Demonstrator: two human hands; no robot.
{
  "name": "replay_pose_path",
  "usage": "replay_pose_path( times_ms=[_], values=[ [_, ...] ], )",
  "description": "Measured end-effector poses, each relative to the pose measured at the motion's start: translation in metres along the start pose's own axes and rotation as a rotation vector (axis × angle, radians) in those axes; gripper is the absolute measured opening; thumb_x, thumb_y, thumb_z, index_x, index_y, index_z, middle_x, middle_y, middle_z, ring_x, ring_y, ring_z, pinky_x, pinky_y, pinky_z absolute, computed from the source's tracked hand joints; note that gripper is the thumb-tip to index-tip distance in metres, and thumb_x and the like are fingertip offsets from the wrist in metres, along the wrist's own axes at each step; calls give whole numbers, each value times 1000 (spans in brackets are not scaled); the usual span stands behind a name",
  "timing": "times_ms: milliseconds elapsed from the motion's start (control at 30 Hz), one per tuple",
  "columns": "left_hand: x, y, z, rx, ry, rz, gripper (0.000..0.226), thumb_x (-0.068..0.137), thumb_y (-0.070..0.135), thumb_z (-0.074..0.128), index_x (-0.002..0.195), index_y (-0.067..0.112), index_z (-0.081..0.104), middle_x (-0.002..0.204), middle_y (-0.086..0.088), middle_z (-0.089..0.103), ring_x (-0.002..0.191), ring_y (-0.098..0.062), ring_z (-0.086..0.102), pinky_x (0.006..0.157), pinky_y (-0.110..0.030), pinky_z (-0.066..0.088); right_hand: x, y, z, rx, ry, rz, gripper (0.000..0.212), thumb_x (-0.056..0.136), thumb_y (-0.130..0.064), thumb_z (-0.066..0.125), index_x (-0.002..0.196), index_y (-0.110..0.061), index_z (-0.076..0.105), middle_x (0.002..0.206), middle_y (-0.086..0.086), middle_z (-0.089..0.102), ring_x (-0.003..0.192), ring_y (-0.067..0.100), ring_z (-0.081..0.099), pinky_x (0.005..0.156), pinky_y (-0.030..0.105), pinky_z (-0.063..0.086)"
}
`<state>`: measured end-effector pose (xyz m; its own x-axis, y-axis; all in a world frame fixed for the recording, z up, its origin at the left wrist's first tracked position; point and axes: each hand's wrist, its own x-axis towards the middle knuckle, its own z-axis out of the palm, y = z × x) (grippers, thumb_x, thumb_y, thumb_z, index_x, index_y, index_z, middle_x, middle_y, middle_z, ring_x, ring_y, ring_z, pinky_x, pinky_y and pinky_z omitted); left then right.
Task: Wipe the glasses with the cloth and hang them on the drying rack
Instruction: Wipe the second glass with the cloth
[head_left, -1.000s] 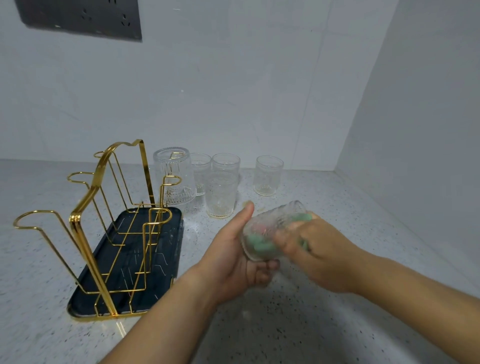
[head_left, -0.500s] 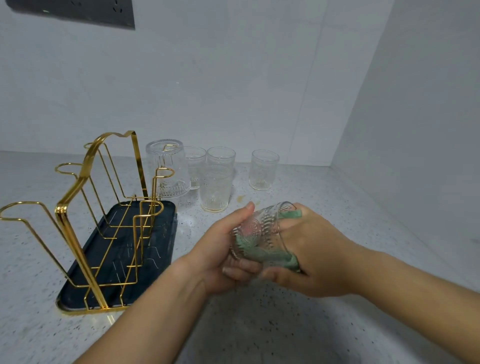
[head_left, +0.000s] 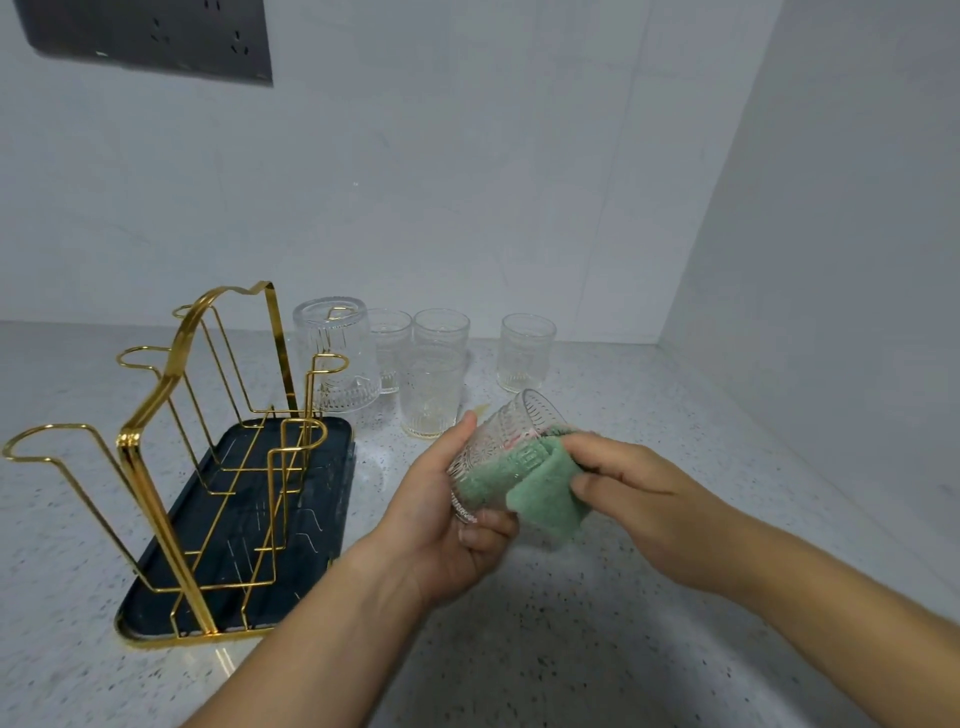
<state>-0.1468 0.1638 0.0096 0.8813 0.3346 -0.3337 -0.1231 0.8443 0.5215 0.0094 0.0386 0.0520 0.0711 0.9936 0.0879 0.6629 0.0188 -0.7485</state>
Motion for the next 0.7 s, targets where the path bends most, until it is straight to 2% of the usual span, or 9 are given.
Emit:
replay_pose_path(
  times_ms=[67,133,200,300,400,500,567,633,700],
  values=[
    [0,-1,3,-15,6,24,53,85,61,67,98,11,73,69,-5,59,34,-8,41,25,-13,26,-8,-8,3,-146,83,-75,34,101,-36,38,89,-13,59,90,2,61,91,16,59,107,38,42],
    [0,-2,8,7,31,85,52,91,63,61,92,11,71,66,-4,56,34,-7,39,25,-13,24,-1,-7,14,-284,217,-109,37,104,-42,33,75,-22,45,71,-8,48,82,15,58,124,24,18],
    [0,-5,11,79,72,210,53,97,62,56,90,11,69,63,-3,54,35,-7,39,27,-14,22,6,-3,30,-302,372,-82,41,105,-44,33,71,-23,40,65,-8,45,90,15,58,122,12,9],
    [-2,-13,15,318,217,491,51,103,57,51,109,8,61,67,-4,56,43,-10,45,34,-18,30,9,-12,47,-83,543,-5,48,108,-47,30,72,-22,51,72,-12,58,101,3,54,104,20,33],
    [-7,-23,16,621,317,804,19,103,33,60,114,25,46,85,1,63,54,0,58,49,-15,43,17,-27,41,203,593,99,49,110,-37,37,73,-14,60,63,-8,57,61,9,51,60,25,44],
    [-7,-34,12,866,321,984,40,97,17,71,116,33,40,100,8,63,77,6,68,69,-14,52,19,-49,17,312,532,166,54,109,-37,41,72,-8,68,58,3,60,51,11,53,54,22,46],
    [-5,-33,10,830,266,994,43,95,29,74,119,37,39,97,9,67,75,0,68,66,-19,54,19,-50,10,274,486,147,55,109,-39,42,77,-3,68,58,4,61,51,12,53,54,23,45],
    [-4,-26,12,641,207,876,40,90,44,68,120,34,44,86,7,69,66,-6,64,53,-24,49,16,-46,11,177,444,61,46,108,-35,44,77,-8,64,57,-5,57,50,7,49,51,20,41],
    [-2,-15,15,376,136,643,57,90,60,65,126,17,52,80,-3,67,58,-14,60,43,-25,41,13,-37,18,1,398,-34,39,108,-35,43,75,-17,55,63,-14,54,67,-3,53,67,19,45]
  ],
)
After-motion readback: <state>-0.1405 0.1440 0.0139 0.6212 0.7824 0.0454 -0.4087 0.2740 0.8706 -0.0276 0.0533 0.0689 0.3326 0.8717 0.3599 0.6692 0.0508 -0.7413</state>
